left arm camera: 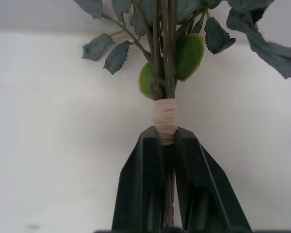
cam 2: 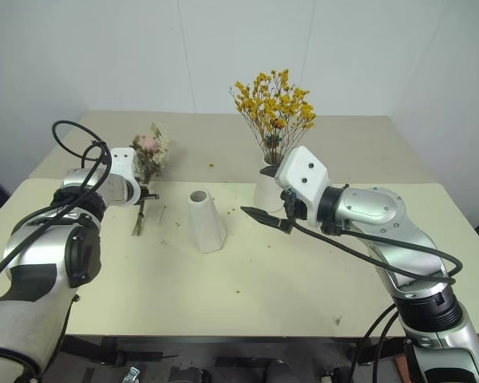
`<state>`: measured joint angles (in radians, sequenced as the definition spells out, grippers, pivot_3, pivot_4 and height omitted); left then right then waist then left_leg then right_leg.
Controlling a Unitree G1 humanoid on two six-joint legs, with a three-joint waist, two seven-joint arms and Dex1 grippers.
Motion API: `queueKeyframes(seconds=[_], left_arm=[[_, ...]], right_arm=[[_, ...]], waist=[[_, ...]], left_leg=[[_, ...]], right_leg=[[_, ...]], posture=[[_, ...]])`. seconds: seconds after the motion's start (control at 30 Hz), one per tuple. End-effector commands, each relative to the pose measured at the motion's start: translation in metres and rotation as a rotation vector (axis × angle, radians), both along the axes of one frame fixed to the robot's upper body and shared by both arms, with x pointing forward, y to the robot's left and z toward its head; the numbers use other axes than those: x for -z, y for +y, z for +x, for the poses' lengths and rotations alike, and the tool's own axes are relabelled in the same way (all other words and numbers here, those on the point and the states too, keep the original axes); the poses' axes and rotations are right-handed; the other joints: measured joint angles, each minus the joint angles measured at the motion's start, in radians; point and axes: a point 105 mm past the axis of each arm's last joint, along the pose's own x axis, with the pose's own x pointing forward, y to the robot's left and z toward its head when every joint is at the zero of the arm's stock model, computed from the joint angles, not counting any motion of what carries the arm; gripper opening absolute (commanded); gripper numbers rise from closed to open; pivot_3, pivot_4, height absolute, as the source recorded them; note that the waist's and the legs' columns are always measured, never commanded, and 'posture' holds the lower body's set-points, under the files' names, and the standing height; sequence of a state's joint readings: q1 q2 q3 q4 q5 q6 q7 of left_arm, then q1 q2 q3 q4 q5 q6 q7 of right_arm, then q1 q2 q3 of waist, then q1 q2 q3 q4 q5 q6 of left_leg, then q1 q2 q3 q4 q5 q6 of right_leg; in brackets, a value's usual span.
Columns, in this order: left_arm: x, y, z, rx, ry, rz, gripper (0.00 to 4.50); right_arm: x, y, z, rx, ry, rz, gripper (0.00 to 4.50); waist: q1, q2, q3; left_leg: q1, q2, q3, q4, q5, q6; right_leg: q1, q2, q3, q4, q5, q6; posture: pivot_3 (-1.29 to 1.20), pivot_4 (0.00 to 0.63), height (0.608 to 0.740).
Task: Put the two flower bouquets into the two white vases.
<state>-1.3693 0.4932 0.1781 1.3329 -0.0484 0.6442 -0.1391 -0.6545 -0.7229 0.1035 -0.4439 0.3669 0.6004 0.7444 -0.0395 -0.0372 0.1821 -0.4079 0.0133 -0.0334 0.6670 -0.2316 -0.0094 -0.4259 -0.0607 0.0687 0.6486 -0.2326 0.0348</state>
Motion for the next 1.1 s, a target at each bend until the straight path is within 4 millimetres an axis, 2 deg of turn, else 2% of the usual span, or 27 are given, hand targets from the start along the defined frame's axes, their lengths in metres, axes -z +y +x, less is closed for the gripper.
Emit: queueKeyframes(seconds=[0.03,0.1,0.27,0.37,0.53,0.63,0.7,0.9,1.0,1.1], left_arm=[[-0.075,0.014,0.011,-0.044,-0.276,0.011,0.08],[-0.103,0.014,0.012,-0.014,-0.405,-0.025,0.08],[-0.151,0.005,0.007,0.119,-0.65,-0.126,0.08],[-0.167,-0.007,-0.002,0.274,-0.834,-0.095,0.08],[-0.17,-0.026,-0.014,0.467,-0.923,-0.244,0.08],[-0.185,-0.035,-0.036,0.657,-1.068,-0.558,0.08],[-0.187,-0.038,-0.046,0.758,-1.124,-0.667,0.08],[-0.163,-0.076,-0.068,1.139,-1.059,-0.711,0.08],[-0.153,-0.091,-0.073,1.25,-1.025,-0.752,0.08],[-0.151,-0.102,-0.07,1.272,-1.011,-0.759,0.08]], right_arm=[[-0.011,-0.003,-0.002,0.019,-0.072,0.014,4.5],[-0.009,-0.003,-0.002,0.02,-0.078,0.008,4.5],[-0.01,-0.003,-0.003,0.024,-0.101,0.025,4.5],[-0.011,-0.004,-0.002,0.037,-0.122,0.043,4.5],[-0.011,-0.007,-0.002,0.065,-0.129,0.067,4.5],[-0.012,-0.009,-0.003,0.069,-0.134,0.091,4.5],[-0.013,-0.01,-0.003,0.072,-0.14,0.112,4.5],[-0.012,-0.016,-0.001,0.13,-0.16,0.132,4.5],[-0.01,-0.021,-0.001,0.161,-0.16,0.131,4.5],[-0.008,-0.026,-0.004,0.187,-0.164,0.123,4.5]], waist=[[0.001,0.0,0.0],[0.003,0.0,0.0],[0.007,0.0,0.0],[0.007,0.0,0.0],[0.006,0.0,0.0],[0.002,0.0,0.0],[-0.004,0.0,0.0],[-0.002,0.0,0.0],[0.0,0.0,0.0],[-0.001,0.0,0.0]], left_leg=[[0.0,0.0,0.0,0.0,0.0,0.0],[-0.001,0.0,0.0,0.0,0.0,0.0],[-0.001,0.0,0.0,0.0,0.0,0.0],[0.0,0.0,0.0,0.0,0.0,0.0],[0.0,0.0,0.001,0.0,0.0,0.0],[-0.001,0.0,0.0,0.001,0.0,0.0],[-0.001,0.0,0.0,0.001,0.0,0.0],[0.002,0.0,0.0,0.001,0.0,0.0],[0.001,0.0,0.0,0.003,0.0,0.0],[0.001,0.0,0.0,0.003,0.0,0.0]], right_leg=[[0.0,0.0,0.0,0.0,0.0,0.0],[0.0,0.0,0.0,0.0,0.0,0.0],[0.0,0.0,0.0,0.0,0.0,0.0],[0.001,0.0,0.0,0.0,0.0,0.001],[0.001,0.0,0.0,0.0,0.0,0.0],[0.001,0.0,0.0,0.001,0.0,0.0],[0.001,0.0,0.0,0.0,0.0,0.0],[0.003,0.0,0.0,0.0,0.0,0.0],[0.002,0.0,0.0,0.0,0.0,0.0],[0.003,0.0,0.0,0.0,0.0,0.0]], posture=[[0.0,0.15,0.74],[0.0,0.15,0.74],[0.0,0.15,0.74],[0.0,0.15,0.74],[0.0,0.15,0.74],[0.0,0.15,0.74],[0.0,0.15,0.74],[0.0,0.15,0.74],[0.0,0.15,0.74],[0.0,0.15,0.74]])
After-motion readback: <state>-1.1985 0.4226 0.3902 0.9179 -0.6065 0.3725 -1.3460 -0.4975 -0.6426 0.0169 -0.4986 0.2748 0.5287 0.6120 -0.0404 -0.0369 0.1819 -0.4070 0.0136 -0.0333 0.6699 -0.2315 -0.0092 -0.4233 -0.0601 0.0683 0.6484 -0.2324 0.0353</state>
